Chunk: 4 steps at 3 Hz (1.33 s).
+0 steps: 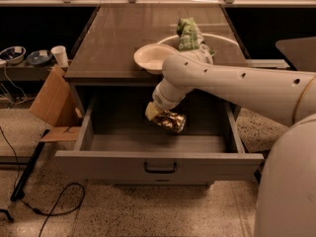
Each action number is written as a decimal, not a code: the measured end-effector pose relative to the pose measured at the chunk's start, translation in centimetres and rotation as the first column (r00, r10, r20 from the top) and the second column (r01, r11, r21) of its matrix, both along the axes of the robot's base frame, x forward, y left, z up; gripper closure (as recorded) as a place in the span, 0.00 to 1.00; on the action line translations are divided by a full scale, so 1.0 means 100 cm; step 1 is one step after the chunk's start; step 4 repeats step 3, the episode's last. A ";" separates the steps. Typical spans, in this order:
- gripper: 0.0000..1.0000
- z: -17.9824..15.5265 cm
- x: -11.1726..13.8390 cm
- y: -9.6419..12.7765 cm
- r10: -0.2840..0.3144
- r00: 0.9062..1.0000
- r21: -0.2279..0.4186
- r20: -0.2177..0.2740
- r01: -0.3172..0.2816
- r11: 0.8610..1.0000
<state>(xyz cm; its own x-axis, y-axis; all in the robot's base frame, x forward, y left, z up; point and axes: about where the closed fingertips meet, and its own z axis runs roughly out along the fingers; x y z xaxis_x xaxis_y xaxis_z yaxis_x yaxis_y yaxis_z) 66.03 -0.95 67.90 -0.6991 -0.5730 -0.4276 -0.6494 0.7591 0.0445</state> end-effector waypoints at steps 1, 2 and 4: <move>0.11 0.000 0.001 0.000 -0.005 1.000 -0.004 -0.005 0.005 1.000; 0.00 0.001 -0.002 -0.003 -0.016 1.000 -0.004 -0.016 0.016 1.000; 0.00 0.001 -0.002 -0.003 -0.016 1.000 -0.004 -0.016 0.016 1.000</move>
Offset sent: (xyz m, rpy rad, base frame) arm -0.0012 -0.0029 0.0011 -0.0030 0.0182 -0.0255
